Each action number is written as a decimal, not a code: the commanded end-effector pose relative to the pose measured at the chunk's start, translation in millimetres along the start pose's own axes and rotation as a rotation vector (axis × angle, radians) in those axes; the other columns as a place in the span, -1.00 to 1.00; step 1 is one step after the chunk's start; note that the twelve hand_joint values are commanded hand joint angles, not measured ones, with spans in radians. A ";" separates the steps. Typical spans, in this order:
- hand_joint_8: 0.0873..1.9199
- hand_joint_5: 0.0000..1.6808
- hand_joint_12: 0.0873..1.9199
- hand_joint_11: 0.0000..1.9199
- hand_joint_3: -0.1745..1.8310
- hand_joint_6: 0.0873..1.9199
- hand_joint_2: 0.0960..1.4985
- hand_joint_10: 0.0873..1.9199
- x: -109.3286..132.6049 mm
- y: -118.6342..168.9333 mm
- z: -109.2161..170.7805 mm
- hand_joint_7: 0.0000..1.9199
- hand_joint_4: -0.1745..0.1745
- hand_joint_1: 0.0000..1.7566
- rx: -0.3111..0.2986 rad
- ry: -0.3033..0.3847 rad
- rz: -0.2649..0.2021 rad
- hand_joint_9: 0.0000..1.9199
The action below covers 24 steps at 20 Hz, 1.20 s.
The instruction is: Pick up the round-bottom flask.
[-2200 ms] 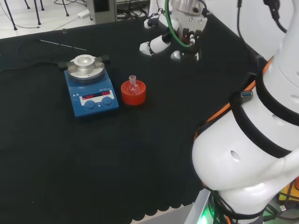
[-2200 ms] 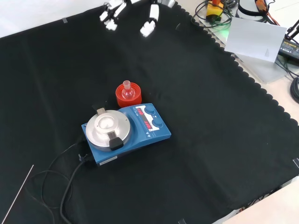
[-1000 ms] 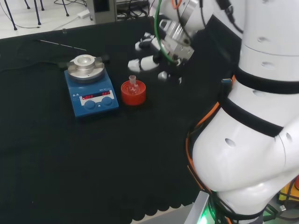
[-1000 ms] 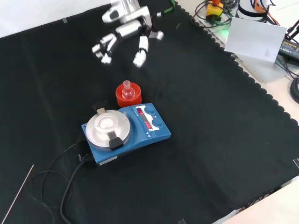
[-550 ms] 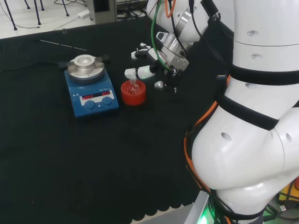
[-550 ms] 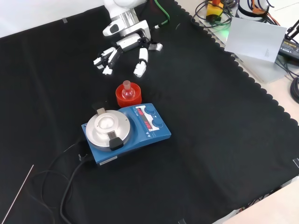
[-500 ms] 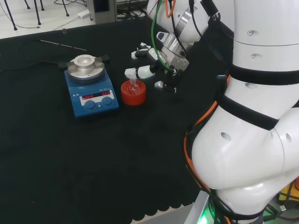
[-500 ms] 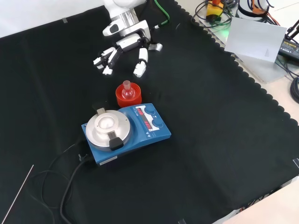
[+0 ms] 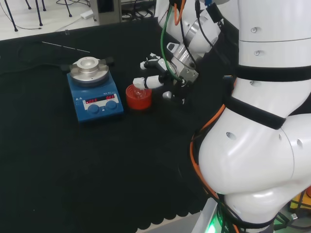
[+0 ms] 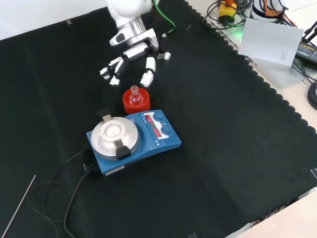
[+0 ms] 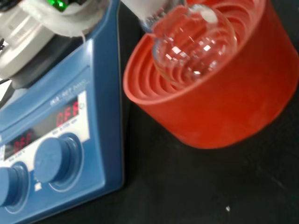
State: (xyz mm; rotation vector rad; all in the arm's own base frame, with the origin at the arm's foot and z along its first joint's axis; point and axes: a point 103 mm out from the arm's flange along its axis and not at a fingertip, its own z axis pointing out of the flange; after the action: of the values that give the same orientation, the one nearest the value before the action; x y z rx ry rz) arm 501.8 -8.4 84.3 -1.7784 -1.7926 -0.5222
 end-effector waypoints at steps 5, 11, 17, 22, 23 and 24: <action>-0.97 -0.32 -0.19 -1.00 -0.47 -1.00 -0.22 -0.39 -9.0 4.0 14.3 -0.96 0.32 -0.08 -0.006 0.050 -0.007 -0.92; -0.96 -0.31 -0.10 -1.00 -0.47 -1.00 -0.23 -0.40 -8.0 2.7 26.6 -0.95 0.32 -0.07 0.002 0.081 -0.024 -0.90; -0.95 -0.30 -0.07 -1.00 -0.46 -1.00 -0.24 -0.40 -11.9 2.7 32.3 -0.94 0.31 -0.06 -0.003 0.103 -0.022 -0.89; -0.94 -0.28 -0.05 -1.00 -0.46 -1.00 -0.24 -0.41 -11.5 4.5 31.2 -0.93 0.31 -0.05 -0.042 0.122 -0.030 -0.88; -0.94 -0.27 -0.04 -1.00 -0.46 -1.00 -0.24 -0.41 -11.4 4.9 31.0 -0.93 0.31 -0.05 -0.050 0.135 -0.029 -0.87; -0.93 -0.26 -0.04 -1.00 -0.45 -1.00 -0.24 -0.41 -11.0 5.3 31.3 -0.92 0.31 -0.05 -0.054 0.145 -0.031 -0.87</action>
State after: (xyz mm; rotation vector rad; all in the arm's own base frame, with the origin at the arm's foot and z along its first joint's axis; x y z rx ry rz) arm 502.3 2.7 52.5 -1.7078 -1.7388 -0.6509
